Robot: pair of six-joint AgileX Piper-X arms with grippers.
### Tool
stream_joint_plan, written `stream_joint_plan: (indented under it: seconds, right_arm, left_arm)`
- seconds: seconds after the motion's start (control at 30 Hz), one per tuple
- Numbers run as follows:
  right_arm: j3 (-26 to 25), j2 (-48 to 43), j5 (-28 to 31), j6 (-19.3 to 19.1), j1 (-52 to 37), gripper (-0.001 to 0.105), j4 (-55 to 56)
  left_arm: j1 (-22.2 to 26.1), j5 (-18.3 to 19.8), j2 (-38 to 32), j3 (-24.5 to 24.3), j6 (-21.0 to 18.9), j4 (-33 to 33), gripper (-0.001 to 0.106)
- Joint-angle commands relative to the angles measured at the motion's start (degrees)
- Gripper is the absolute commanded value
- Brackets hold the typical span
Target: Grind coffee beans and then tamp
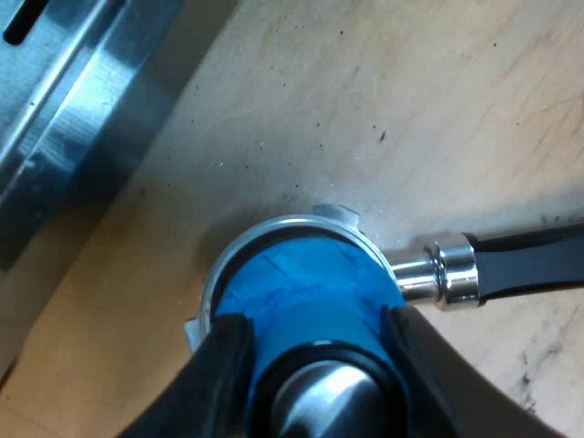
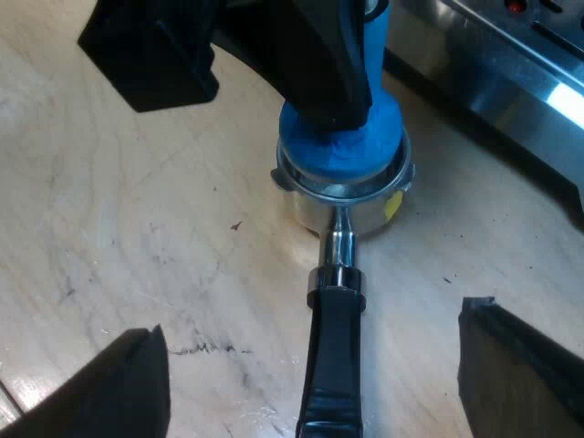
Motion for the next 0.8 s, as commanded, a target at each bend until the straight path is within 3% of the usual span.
stream_joint_plan:
  seconds: [0.03,0.8]
  right_arm:
    - [-0.19,-0.11,-0.13,0.04,-0.23,0.068,-0.24]
    - [-0.19,-0.11,1.18,0.04,-0.23,0.068,-0.24]
  left_arm:
    - [-0.33,-0.46,0.07,-0.32,0.36,-0.56,0.0]
    - [-0.33,0.44,3.15,-0.01,0.36,-3.14,0.0]
